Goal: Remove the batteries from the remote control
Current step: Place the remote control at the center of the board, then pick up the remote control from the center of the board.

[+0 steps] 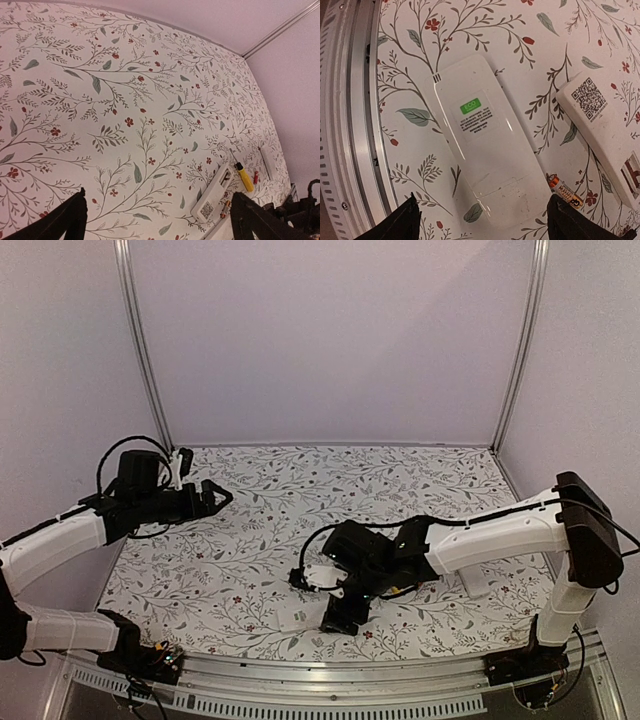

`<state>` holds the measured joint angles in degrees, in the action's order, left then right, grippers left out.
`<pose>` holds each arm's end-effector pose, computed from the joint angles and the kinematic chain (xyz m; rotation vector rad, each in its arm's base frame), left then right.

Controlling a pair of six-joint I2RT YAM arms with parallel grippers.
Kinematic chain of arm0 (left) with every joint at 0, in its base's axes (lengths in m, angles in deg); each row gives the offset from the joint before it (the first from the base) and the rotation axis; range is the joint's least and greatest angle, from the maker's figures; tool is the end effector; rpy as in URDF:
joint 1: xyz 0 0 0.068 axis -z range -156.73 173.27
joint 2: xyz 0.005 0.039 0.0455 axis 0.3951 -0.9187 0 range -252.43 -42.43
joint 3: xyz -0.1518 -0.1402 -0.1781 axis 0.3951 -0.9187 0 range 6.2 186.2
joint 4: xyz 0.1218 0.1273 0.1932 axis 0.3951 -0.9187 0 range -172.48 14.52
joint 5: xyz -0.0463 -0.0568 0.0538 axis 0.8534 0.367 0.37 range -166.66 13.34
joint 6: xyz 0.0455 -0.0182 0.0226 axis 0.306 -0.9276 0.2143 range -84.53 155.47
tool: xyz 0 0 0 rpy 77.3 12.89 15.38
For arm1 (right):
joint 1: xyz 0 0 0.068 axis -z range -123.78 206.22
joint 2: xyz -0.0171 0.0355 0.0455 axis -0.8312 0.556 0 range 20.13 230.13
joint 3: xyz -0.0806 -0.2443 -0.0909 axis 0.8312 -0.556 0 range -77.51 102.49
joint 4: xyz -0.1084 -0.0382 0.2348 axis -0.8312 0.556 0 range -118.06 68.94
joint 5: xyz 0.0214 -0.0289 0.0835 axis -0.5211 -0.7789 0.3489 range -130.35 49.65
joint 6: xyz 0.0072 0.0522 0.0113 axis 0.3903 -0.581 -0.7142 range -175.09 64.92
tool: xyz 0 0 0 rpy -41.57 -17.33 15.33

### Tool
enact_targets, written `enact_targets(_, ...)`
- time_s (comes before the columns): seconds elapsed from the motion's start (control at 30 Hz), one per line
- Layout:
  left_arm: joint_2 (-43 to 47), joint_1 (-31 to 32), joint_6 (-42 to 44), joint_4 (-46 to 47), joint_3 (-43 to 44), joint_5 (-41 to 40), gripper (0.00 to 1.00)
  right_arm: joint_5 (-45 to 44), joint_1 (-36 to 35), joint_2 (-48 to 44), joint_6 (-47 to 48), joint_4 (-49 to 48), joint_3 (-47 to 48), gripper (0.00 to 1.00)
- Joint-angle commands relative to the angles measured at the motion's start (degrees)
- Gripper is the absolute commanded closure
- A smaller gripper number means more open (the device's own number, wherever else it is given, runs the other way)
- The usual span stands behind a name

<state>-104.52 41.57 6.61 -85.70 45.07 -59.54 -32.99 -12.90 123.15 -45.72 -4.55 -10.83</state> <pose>0.2202 -0.0839 0.2457 -0.0252 2.2339 -0.7865 0.1265 0.3448 0.1794 -1.7456 2.0630 0.5133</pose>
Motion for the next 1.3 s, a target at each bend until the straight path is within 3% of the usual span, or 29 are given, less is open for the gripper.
enact_targets(0.0,-0.1,1.0,-0.8,-1.0,0.8,-0.2,0.0,0.3,1.2,-0.3,1.5,-1.3,-2.1,0.13)
enact_targets(0.4,-2.3,1.4,0.3,-1.3,2.2,-0.1,0.0,-1.9,3.3,1.7,0.8,-2.7,-4.1,0.11)
enact_targets(0.63,-2.8,1.4,0.6,-1.3,2.5,0.1,0.0,-0.1,3.9,3.6,1.3,-2.9,-3.5,0.17)
enact_targets(1.27,-2.9,1.5,0.7,-1.5,2.2,0.1,0.0,4.7,2.7,6.6,1.5,-1.9,-0.7,0.21)
